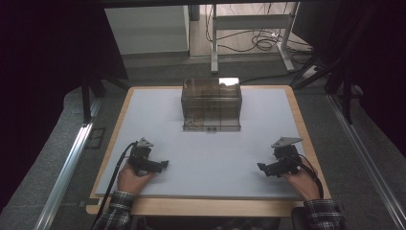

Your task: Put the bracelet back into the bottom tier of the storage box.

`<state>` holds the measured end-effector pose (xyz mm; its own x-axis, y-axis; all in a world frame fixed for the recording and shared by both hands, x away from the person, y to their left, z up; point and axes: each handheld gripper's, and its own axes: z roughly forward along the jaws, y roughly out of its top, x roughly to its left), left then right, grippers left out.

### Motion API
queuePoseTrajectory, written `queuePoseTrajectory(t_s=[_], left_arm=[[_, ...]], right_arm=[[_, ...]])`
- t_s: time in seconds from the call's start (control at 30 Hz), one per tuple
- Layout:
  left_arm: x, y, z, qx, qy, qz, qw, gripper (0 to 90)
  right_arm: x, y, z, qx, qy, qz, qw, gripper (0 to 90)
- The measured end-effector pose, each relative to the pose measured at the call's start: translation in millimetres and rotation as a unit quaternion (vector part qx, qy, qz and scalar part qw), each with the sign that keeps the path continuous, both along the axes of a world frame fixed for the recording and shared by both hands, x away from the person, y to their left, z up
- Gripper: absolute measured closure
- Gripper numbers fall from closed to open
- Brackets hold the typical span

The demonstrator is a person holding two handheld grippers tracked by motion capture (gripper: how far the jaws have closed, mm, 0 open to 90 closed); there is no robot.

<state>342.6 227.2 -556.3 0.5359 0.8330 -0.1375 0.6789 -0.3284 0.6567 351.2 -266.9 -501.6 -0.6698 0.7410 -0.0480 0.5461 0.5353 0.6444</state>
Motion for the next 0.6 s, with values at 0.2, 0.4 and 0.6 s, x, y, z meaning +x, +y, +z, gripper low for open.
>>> queuePoseTrajectory(t_s=[0.2, 0.4, 0.6], left_arm=[[0.0, 0.0, 0.1, 0.0, 0.0, 0.0, 1.0, 0.0], [0.1, 0.1, 0.1, 0.0, 0.0, -0.001, 1.0, 0.0], [-0.1, -0.1, 0.0, 0.0, 0.0, 0.0, 1.0, 0.0]], right_arm=[[-4.1, -9.3, -9.8, -0.017, 0.009, -0.001, 0.9998, 1.6], [-6.1, -14.8, -19.9, -0.02, 0.027, 0.001, 0.9995, 0.0], [-8.6, -16.6, -21.9, -0.012, 0.018, -0.002, 0.9998, 0.0]])
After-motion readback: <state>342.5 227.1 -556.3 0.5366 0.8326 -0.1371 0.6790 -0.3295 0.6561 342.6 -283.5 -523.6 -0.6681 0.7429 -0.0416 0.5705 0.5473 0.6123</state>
